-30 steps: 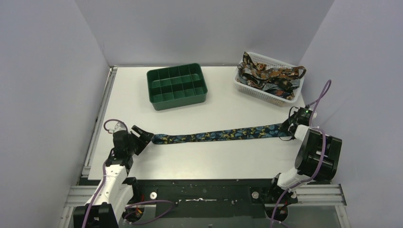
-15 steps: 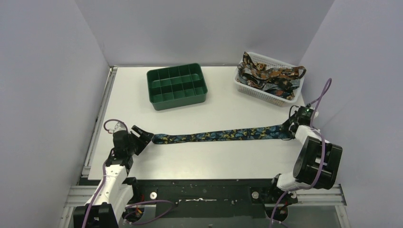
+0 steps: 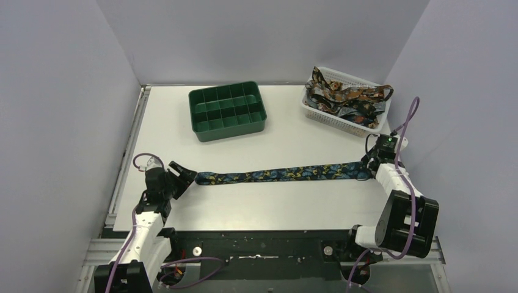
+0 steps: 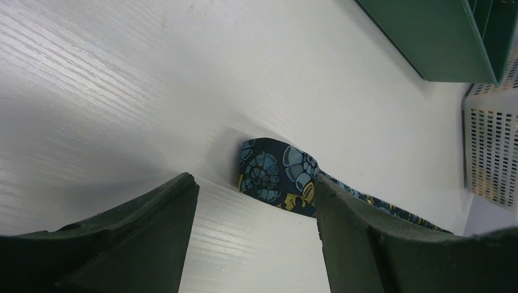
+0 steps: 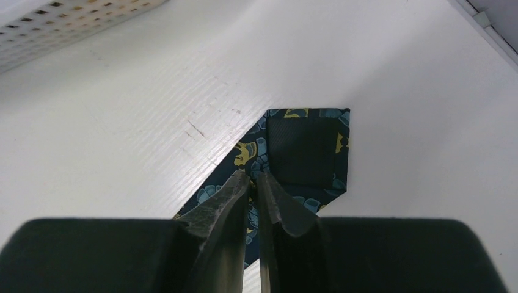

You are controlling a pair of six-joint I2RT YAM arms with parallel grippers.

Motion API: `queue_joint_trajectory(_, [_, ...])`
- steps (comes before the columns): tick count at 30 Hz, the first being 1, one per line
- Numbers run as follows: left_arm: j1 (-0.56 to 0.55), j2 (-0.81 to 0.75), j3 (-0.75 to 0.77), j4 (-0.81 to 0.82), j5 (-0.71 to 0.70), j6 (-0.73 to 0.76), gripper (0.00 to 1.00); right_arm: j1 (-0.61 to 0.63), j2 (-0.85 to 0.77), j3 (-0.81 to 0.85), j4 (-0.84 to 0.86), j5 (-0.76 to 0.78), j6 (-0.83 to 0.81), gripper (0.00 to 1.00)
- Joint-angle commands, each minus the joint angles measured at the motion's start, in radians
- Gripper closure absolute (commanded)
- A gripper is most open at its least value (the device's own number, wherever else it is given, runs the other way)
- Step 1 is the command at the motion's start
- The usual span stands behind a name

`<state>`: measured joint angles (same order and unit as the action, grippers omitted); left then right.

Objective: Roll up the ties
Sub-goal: Roll the tie at the center of the board.

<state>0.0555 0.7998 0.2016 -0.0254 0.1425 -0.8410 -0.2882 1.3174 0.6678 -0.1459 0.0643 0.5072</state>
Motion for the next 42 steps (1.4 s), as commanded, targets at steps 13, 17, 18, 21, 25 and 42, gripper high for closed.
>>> queue_joint_trajectory(13, [0.007,-0.005,0.022,0.027,0.005,0.018,0.33,-0.023,0.047,0.007,-0.022,0.088,0.039,0.67])
queue_joint_trajectory(17, [0.007,-0.006,0.037,-0.028,-0.012,0.026,0.33,-0.043,-0.111,-0.002,0.004,0.014,0.028,0.57])
queue_joint_trajectory(18, [0.007,-0.009,0.040,-0.030,-0.015,0.026,0.33,-0.043,-0.136,0.010,0.014,-0.041,0.008,0.54])
queue_joint_trajectory(21, [0.007,-0.009,0.046,-0.024,-0.016,0.022,0.32,-0.031,-0.158,0.064,0.022,-0.285,-0.027,0.46])
queue_joint_trajectory(25, [0.008,0.000,0.055,-0.030,-0.018,0.031,0.32,0.148,-0.150,0.089,0.084,-0.460,-0.014,0.36])
queue_joint_trajectory(42, [0.026,0.103,-0.011,0.165,0.112,-0.024,0.32,1.202,0.376,0.399,0.167,0.061,-0.038,0.33])
